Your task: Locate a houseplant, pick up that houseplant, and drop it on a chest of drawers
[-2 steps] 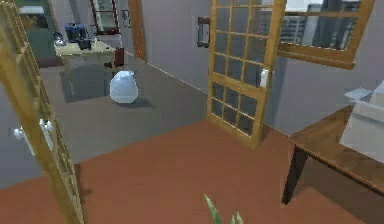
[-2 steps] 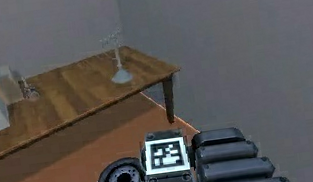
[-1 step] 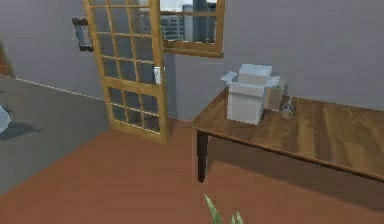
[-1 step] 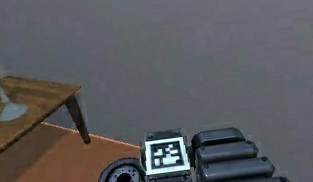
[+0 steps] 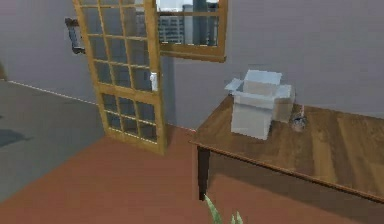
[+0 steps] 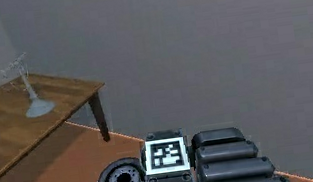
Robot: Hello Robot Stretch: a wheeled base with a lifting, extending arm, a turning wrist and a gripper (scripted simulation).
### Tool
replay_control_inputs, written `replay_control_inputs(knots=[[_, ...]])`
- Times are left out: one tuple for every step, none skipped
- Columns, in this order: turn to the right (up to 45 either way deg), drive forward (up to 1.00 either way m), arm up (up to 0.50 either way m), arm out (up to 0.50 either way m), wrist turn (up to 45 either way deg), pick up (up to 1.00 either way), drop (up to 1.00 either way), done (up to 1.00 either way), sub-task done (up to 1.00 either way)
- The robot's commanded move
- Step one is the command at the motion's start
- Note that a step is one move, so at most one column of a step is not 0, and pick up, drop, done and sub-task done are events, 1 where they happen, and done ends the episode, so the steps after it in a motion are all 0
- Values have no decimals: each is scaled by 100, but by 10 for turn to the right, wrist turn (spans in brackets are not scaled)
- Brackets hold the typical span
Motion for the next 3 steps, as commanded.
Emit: replay_control_inputs(knots=[[450,0,0,0,0,0,0,0,0],[360,0,0,0,0,0,0,0,0],[0,10,0,0,0,0,0,0,0]])
